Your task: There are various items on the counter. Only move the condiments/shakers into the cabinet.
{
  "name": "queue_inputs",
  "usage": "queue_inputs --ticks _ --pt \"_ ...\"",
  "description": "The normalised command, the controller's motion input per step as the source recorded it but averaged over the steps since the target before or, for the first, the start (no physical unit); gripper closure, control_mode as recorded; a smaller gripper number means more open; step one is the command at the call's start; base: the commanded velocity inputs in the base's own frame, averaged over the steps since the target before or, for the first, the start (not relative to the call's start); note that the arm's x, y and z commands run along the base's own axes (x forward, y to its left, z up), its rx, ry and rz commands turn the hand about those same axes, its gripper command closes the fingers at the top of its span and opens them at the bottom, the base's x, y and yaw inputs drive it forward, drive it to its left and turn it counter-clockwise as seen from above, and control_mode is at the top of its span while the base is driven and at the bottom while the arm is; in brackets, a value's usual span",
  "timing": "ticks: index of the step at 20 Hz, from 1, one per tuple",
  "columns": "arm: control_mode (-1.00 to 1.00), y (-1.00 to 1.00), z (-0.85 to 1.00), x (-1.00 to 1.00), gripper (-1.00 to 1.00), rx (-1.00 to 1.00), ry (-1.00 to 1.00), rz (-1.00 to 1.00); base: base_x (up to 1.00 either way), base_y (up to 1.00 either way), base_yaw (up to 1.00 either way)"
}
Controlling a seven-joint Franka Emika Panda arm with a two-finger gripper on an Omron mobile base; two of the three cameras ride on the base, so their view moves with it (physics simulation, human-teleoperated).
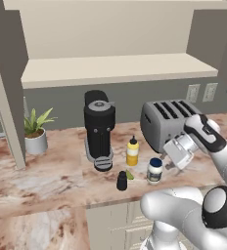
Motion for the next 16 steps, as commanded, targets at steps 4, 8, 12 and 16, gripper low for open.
queue_inputs --ticks 4,8,12,16 --pt "-1.0 -0.08 -0.07 0.0 -1.0 0.0 -0.03 0.0 0.0 0.0 0.0" --pt "-1.0 -0.05 0.0 0.0 -1.0 0.0 -0.05 0.0 0.0 0.0 0.0" --pt "-1.0 0.0 -0.04 0.0 -1.0 0.0 -0.01 0.0 0.0 0.0 0.0" --pt "-1.0 0.0 -0.12 0.01 -1.0 0.0 0.0 0.0 0.0 0.0 0.0"
